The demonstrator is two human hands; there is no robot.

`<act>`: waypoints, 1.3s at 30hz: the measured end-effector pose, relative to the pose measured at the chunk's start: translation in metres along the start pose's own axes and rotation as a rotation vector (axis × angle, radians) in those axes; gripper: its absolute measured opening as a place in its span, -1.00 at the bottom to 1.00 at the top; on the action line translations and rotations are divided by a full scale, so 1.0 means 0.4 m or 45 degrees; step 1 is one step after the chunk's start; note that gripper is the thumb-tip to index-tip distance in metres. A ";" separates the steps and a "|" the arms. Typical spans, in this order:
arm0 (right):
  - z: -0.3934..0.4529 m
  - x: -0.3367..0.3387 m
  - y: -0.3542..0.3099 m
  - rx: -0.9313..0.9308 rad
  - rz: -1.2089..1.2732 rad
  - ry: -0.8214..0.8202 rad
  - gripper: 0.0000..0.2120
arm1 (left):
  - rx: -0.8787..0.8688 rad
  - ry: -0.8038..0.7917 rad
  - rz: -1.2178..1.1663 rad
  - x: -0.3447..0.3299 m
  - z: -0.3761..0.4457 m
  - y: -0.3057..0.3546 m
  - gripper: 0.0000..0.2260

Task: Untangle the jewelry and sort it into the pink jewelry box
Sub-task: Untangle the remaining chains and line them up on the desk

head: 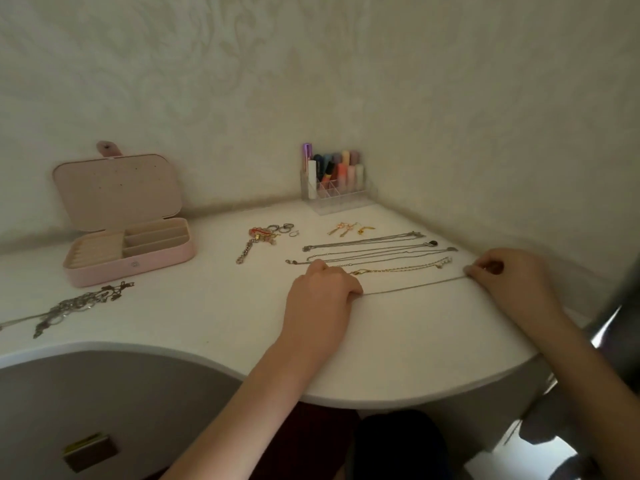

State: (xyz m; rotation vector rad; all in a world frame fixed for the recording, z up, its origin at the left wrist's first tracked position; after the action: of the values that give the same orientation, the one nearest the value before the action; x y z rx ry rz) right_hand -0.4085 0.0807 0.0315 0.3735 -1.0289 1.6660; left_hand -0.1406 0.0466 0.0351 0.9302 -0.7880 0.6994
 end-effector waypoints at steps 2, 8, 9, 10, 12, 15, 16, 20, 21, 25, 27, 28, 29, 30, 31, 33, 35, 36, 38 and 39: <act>0.000 -0.004 -0.006 0.036 -0.025 -0.011 -0.94 | 0.020 0.044 -0.008 0.006 -0.005 -0.013 -0.75; 0.003 0.006 -0.056 0.247 -0.162 0.042 -0.79 | -0.093 0.148 -0.074 0.008 -0.014 -0.005 -0.71; 0.004 -0.009 -0.069 0.304 -0.167 -0.032 -0.73 | -0.167 0.107 -0.060 0.001 -0.017 0.010 -0.67; 0.002 -0.035 -0.074 0.342 -0.182 -0.170 -0.64 | -0.239 -0.034 -0.011 -0.019 -0.023 0.029 -0.57; -0.009 -0.101 -0.065 0.308 -0.216 -0.541 -0.48 | -0.239 -0.422 0.165 -0.084 -0.037 0.035 -0.43; -0.015 -0.151 -0.038 0.225 -0.378 -0.857 -0.42 | -0.054 -0.600 0.283 -0.117 -0.030 0.002 -0.37; -0.010 -0.157 -0.032 0.223 -0.422 -0.873 -0.43 | -0.032 -0.601 0.298 -0.121 -0.026 -0.003 -0.36; 0.004 -0.167 -0.020 0.171 -0.431 -0.846 -0.44 | -0.023 -0.601 0.334 -0.126 -0.006 -0.014 -0.35; 0.005 -0.169 -0.020 0.178 -0.447 -0.841 -0.44 | -0.017 -0.598 0.336 -0.126 -0.001 -0.017 -0.36; 0.012 -0.165 -0.007 0.176 -0.351 -0.741 -0.42 | -0.035 -0.537 0.283 -0.120 0.005 -0.014 -0.40; 0.017 -0.150 -0.014 0.223 -0.215 -0.623 -0.27 | -0.027 -0.475 0.177 -0.102 0.000 -0.011 -0.42; 0.020 -0.143 -0.017 0.252 -0.178 -0.574 -0.21 | -0.003 -0.447 0.116 -0.089 -0.004 -0.015 -0.41; 0.019 -0.129 -0.028 0.258 -0.185 -0.541 -0.23 | 0.024 -0.421 0.068 -0.073 -0.009 -0.024 -0.40; 0.018 -0.115 -0.044 0.290 -0.210 -0.494 -0.30 | 0.042 -0.397 0.043 -0.057 -0.014 -0.037 -0.40; 0.018 -0.102 -0.068 0.342 -0.243 -0.423 -0.36 | 0.056 -0.371 0.043 -0.038 -0.021 -0.054 -0.40; 0.012 -0.084 -0.142 0.462 -0.246 -0.285 -0.38 | 0.099 -0.303 0.091 0.006 -0.030 -0.114 -0.40; 0.010 -0.103 -0.238 0.556 -0.165 -0.243 -0.43 | 0.187 -0.213 0.183 0.065 -0.032 -0.207 -0.42; 0.012 -0.129 -0.293 0.618 -0.157 -0.252 -0.48 | 0.251 -0.177 0.220 0.098 -0.033 -0.262 -0.43; 0.014 -0.200 -0.423 0.766 -0.223 -0.325 -0.56 | 0.401 -0.115 0.245 0.166 -0.042 -0.380 -0.45; 0.015 -0.241 -0.487 0.818 -0.211 -0.383 -0.62 | 0.466 -0.072 0.257 0.202 -0.052 -0.435 -0.46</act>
State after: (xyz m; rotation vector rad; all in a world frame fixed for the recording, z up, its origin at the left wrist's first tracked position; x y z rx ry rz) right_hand -0.2002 0.0225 0.0536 1.1270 -0.6216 1.7914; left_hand 0.0475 0.0053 0.0212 1.2145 -0.8267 1.0200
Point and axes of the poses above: each hand's wrist, its own z-axis towards the middle knuckle, its own x-axis out of the back of the hand, y = z × x, the point moved 8 cm from there along z, towards the middle knuckle, and after that the axes turned 14 degrees about x, right-handed, at the moved point
